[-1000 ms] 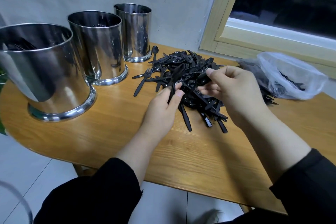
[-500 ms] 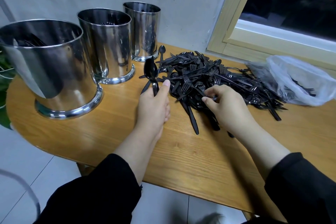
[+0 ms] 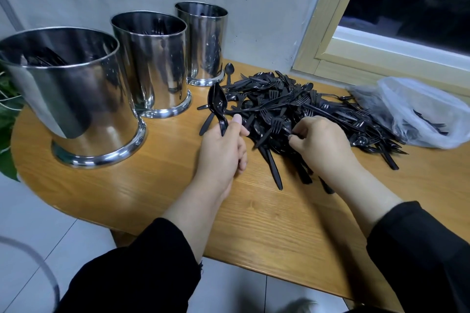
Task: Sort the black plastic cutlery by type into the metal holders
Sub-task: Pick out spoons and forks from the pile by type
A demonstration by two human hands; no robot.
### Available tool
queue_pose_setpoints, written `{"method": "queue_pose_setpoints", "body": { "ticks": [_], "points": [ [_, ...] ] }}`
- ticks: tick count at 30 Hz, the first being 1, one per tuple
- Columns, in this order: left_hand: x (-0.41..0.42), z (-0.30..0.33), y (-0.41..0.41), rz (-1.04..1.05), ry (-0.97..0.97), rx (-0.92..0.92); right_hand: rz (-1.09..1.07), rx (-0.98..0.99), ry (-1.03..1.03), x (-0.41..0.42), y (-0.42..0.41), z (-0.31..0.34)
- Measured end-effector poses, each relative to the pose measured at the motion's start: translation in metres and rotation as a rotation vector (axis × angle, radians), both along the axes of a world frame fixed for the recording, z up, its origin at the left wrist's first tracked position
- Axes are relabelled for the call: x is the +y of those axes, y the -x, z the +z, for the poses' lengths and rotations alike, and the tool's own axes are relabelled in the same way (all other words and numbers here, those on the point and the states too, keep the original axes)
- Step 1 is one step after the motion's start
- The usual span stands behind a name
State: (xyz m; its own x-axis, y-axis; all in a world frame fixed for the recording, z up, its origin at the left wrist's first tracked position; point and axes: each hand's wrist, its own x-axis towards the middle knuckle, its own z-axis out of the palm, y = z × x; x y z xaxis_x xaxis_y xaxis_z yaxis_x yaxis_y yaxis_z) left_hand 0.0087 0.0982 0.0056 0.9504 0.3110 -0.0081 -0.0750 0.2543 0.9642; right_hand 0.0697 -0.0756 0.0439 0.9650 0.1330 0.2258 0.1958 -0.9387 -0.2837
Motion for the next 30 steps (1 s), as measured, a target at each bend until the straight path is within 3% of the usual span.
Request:
{"method": "queue_pose_setpoints", "body": {
  "ticks": [7, 11, 15, 23, 27, 30],
  "points": [
    [0.001, 0.001, 0.002, -0.041, -0.006, -0.004, 0.023, 0.097, -0.196, -0.008, 0.028, 0.017],
    [0.001, 0.003, 0.005, -0.036, 0.01, 0.018, 0.024, 0.056, -0.439, -0.005, 0.041, 0.021],
    [-0.004, 0.001, 0.002, -0.074, -0.106, 0.005, 0.109, 0.126, -0.594, 0.014, 0.053, 0.02],
    [0.003, -0.001, -0.001, -0.084, 0.037, 0.017, 0.254, 0.225, -0.469, 0.045, 0.049, 0.007],
    [0.003, 0.002, -0.006, -0.004, 0.158, 0.016, 0.219, -0.006, -0.331, 0.042, 0.024, 0.004],
    [0.004, 0.001, -0.007, 0.062, 0.158, 0.03, 0.272, -0.044, -0.058, 0.036, -0.01, -0.003]
  ]
}}
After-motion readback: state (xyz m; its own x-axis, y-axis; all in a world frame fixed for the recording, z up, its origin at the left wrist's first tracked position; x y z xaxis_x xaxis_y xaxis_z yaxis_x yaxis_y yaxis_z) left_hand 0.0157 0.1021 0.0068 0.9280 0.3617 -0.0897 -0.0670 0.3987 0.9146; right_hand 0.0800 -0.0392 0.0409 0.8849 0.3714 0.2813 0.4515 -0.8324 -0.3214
